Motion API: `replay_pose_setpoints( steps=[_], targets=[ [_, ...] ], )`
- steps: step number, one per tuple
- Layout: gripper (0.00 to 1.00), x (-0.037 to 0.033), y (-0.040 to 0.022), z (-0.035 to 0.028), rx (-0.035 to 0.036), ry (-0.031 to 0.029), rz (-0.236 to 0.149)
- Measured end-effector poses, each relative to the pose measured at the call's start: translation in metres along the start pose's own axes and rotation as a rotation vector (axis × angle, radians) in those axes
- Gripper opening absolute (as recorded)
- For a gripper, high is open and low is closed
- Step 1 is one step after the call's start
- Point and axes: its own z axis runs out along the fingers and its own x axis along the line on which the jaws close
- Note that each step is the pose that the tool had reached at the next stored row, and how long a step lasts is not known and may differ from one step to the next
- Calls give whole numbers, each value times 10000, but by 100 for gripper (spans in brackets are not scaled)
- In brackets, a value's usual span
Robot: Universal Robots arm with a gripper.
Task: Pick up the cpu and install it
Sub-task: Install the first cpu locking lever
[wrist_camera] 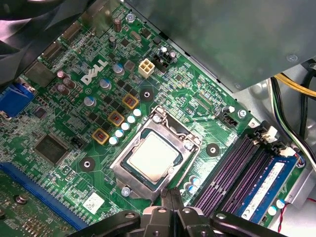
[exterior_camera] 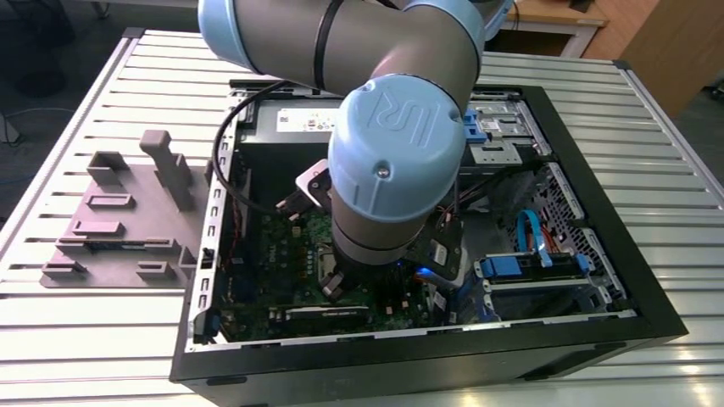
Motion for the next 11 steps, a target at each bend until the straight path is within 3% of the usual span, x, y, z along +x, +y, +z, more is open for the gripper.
replay_pose_setpoints(
  steps=[11],
  targets=[
    [11, -9, 10, -70, 5, -5, 36]
  ],
)
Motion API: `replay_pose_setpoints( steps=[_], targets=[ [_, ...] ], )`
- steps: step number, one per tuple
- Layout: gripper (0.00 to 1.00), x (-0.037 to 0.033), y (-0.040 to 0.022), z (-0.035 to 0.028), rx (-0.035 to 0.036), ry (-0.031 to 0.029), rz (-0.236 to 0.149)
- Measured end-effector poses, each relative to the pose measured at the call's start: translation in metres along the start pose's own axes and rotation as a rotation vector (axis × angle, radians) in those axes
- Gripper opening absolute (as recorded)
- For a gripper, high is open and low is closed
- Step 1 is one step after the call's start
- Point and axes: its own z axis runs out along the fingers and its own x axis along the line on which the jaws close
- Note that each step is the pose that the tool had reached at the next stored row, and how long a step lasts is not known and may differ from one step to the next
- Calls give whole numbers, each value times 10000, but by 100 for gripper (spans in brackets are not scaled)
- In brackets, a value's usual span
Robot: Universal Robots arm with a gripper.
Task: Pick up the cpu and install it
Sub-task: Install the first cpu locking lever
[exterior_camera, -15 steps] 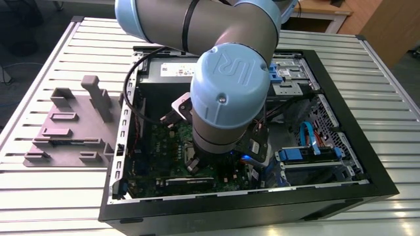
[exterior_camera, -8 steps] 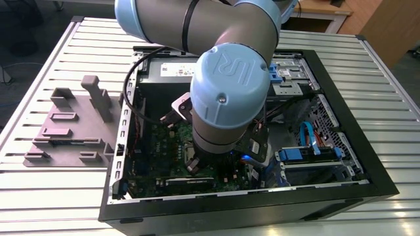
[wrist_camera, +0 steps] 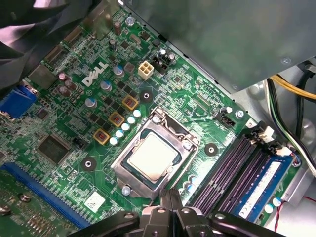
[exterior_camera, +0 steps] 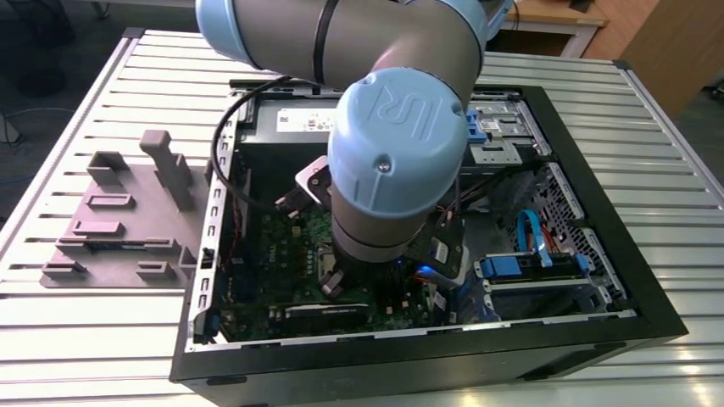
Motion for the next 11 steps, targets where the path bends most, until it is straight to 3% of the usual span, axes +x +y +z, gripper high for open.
replay_pose_setpoints(
  steps=[4, 11],
  targets=[
    [11, -9, 8, -60, 1, -2, 14],
    [11, -32, 29, -221, 6, -5, 47]
  ],
)
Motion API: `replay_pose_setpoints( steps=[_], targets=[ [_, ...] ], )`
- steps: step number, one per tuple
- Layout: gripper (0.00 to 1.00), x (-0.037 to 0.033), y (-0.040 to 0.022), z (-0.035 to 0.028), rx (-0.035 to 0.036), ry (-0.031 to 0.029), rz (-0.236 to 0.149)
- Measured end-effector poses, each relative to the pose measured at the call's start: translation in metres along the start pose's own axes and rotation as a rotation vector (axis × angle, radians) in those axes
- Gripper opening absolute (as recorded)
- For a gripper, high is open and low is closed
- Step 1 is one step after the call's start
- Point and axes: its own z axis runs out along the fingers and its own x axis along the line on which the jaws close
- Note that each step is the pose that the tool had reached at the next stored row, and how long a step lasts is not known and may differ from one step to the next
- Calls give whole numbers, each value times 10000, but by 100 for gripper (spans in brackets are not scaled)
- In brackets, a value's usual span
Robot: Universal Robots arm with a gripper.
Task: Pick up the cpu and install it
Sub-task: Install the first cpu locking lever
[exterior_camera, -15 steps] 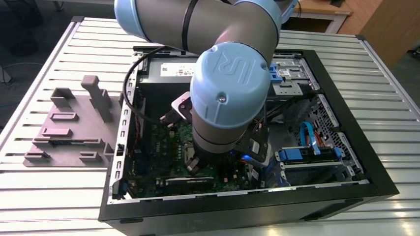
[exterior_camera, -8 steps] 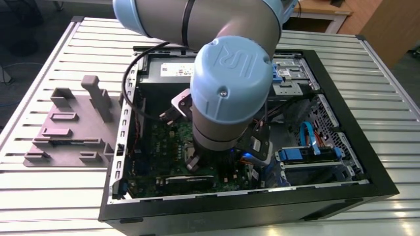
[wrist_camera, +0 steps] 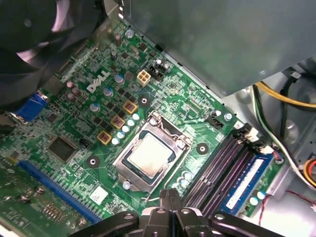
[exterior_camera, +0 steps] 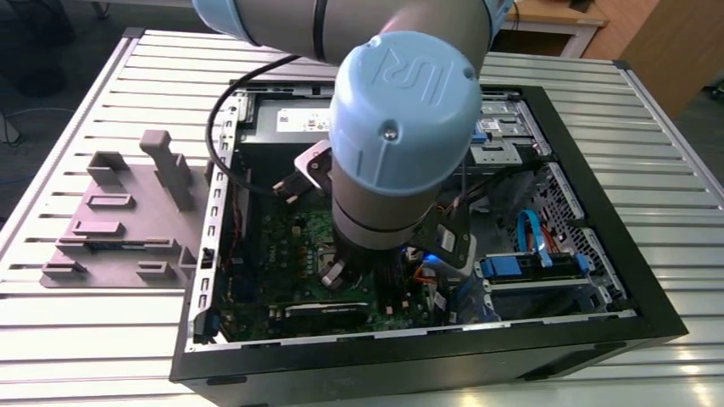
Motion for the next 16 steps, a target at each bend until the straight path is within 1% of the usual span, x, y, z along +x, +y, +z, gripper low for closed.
replay_pose_setpoints(
  steps=[1, 5, 6, 8, 9, 13, 14, 16],
  targets=[
    [11, -3, 3, -10, 3, 0, 9],
    [11, -3, 3, -10, 24, 18, 15],
    [11, -3, 3, -10, -16, 65, 28],
    [11, -7, 0, -9, -240, 323, 89],
    [11, -7, -1, -9, -256, 343, 93],
    [11, -10, 2, -6, -260, 345, 94],
    [11, -22, 15, -4, -245, 361, 94],
    [11, -65, 65, 8, -164, 434, 95]
  ],
)
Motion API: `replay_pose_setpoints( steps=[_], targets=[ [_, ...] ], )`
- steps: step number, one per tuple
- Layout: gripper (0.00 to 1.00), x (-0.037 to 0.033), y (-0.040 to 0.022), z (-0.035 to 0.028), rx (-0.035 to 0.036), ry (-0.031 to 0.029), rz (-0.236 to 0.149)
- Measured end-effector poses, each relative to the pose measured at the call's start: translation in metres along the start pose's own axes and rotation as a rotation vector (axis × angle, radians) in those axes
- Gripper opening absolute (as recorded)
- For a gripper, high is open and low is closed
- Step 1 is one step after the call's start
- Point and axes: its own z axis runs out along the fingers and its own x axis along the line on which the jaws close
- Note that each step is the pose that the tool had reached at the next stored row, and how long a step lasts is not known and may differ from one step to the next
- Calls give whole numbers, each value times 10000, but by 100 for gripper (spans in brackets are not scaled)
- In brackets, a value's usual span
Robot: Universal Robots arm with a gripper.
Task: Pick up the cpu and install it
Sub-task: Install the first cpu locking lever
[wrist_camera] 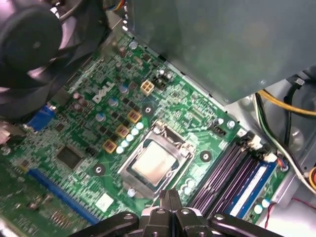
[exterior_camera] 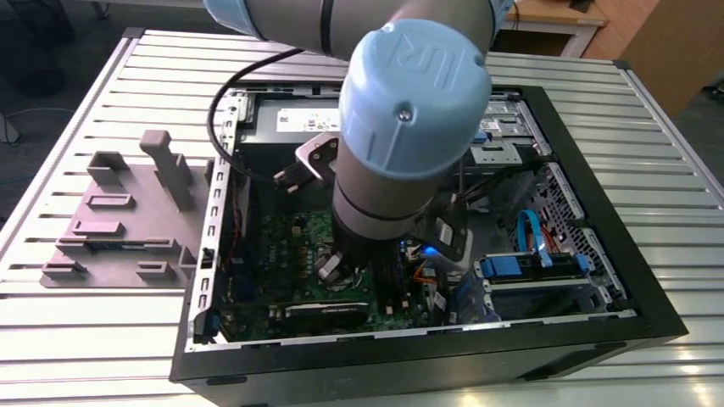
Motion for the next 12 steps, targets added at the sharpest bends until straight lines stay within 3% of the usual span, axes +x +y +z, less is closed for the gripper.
replay_pose_setpoints(
  steps=[4, 8, 10, 12],
  targets=[
    [11, -74, 93, 22, 152, 131, 4],
    [11, -21, 176, 39, 388, 331, 11],
    [11, 20, 219, 44, 465, 381, 11],
    [11, 44, 247, 46, 494, 363, 8]
  ],
)
